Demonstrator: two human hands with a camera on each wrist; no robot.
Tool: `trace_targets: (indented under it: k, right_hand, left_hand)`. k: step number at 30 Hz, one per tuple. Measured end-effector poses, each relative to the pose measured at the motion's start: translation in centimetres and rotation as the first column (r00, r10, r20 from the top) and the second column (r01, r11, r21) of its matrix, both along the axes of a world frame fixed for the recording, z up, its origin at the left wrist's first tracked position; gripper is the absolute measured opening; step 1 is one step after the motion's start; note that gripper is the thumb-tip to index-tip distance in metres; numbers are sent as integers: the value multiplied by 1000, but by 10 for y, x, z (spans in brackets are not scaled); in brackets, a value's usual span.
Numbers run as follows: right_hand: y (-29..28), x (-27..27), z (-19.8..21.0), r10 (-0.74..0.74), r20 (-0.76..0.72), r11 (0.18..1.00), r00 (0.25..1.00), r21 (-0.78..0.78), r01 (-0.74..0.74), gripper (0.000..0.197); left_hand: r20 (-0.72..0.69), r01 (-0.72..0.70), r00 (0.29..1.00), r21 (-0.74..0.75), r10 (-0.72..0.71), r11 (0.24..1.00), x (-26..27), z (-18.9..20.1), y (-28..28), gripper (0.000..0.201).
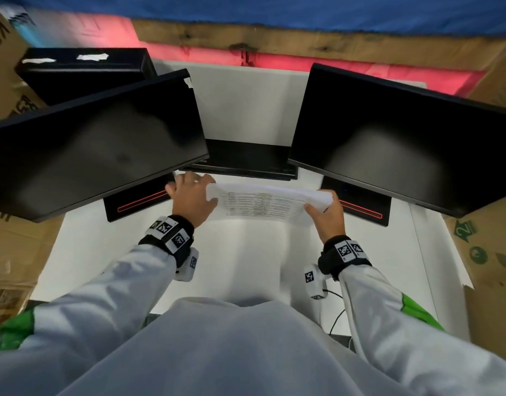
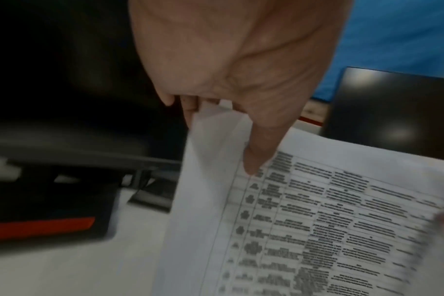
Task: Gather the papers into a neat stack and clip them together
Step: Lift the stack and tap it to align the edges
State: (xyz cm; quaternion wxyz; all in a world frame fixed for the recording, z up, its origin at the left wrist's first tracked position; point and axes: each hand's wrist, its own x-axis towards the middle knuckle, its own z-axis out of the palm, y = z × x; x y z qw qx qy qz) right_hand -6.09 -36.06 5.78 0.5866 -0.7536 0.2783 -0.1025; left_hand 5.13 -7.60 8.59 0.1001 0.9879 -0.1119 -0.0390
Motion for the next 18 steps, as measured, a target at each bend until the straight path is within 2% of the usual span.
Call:
trace_targets:
  k: [2, 4, 6, 8, 9, 10, 11, 12, 13, 15, 18]
  right_hand:
    - [2, 2, 1, -14, 21, 1000, 1000, 7, 14, 31]
    - [5, 4, 3, 1, 14, 1000, 1000, -5, -1, 29]
    - [7, 3, 7, 10, 41, 998, 999, -63, -7, 43]
    - [9, 5, 21, 55, 128, 958, 990, -286, -16, 66]
    - [10, 8, 28, 123, 131, 875, 984, -483, -44, 72]
    - [10, 12, 33, 204, 76, 726, 976, -680, -99, 73]
    - [11, 17, 34, 266, -38, 549, 963, -815, -184, 72]
    - [13, 19, 32, 294, -172, 407, 940, -868, -286, 71]
    - [13, 21, 27, 296, -282, 329, 913, -867, -374, 70]
    - [11, 20, 17, 270, -363, 296, 892, -850, -435, 66]
    - [10, 19, 13, 270, -357, 268, 894, -864, -426, 60]
  left_hand:
    - [97, 138, 984, 117, -150, 983, 2, 4, -14, 33]
    - [77, 246, 962, 159, -260, 956, 7, 7, -34, 32]
    - [-39, 324, 946, 111, -321, 940, 9, 7, -50, 34]
    - [-55, 363, 932, 101, -359, 926, 11, 2, -59, 35]
    - [-34, 367, 930, 111, -366, 923, 12, 0, -59, 35]
    - [-16, 367, 930, 119, -368, 923, 12, -2, -59, 36]
    - [-3, 366, 929, 128, -369, 922, 12, -3, -59, 36]
    - [2, 366, 929, 130, -370, 921, 11, -4, -59, 36]
    - [5, 366, 929, 124, -369, 922, 10, -4, -59, 34]
    - [-4, 369, 929, 109, -371, 923, 10, -2, -61, 31]
    - [-25, 389, 921, 125, -389, 913, 7, 1, -60, 29]
